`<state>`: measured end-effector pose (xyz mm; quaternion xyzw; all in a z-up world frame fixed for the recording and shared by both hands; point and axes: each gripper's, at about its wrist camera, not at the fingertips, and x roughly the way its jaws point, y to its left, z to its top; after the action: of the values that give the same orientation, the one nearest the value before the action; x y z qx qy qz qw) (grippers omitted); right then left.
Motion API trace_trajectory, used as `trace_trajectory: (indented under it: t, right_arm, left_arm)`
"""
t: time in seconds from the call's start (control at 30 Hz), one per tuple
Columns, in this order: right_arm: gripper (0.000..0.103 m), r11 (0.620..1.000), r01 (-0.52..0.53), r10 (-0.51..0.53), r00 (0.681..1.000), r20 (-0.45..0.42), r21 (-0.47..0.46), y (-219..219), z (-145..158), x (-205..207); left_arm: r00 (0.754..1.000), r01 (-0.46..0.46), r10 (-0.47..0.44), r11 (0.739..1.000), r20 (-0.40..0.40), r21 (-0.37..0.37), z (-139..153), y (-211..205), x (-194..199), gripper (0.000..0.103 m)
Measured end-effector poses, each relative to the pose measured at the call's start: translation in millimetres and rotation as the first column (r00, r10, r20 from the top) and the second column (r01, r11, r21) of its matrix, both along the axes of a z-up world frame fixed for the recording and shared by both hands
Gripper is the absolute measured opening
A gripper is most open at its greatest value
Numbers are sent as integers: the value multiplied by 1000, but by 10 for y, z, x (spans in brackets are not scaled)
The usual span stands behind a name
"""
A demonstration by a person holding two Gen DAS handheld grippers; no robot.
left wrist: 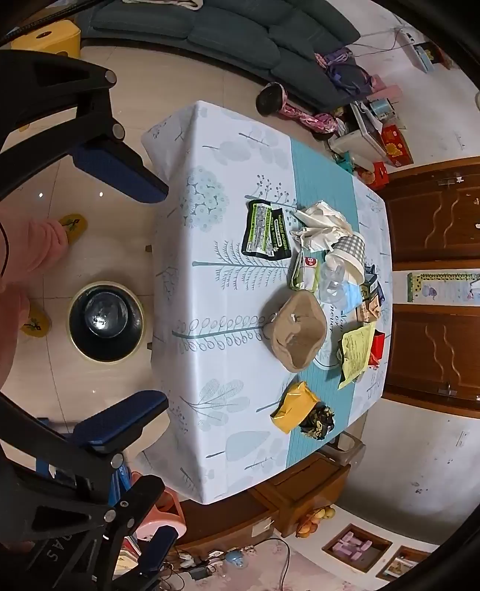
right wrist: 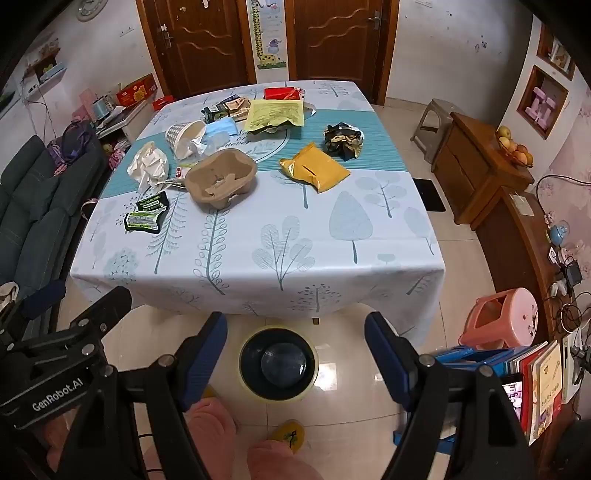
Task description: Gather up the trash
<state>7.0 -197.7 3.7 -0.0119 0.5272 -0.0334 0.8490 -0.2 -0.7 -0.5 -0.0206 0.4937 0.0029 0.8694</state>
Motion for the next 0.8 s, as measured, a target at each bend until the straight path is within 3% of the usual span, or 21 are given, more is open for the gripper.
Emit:
trace_trajectory:
  t: [0.23,0.8]
  right_arm:
    - [77,1000,10,-10,1000,2,-1,-5,18,-22]
    - [77,1000,0,0,1000,15,-2,50,111,-75]
  left_arm:
    - [999,11,-9,999,33,-34,43,65,-85,100]
    - [999,2,-2,1000,38,-20,144,25,-125,100]
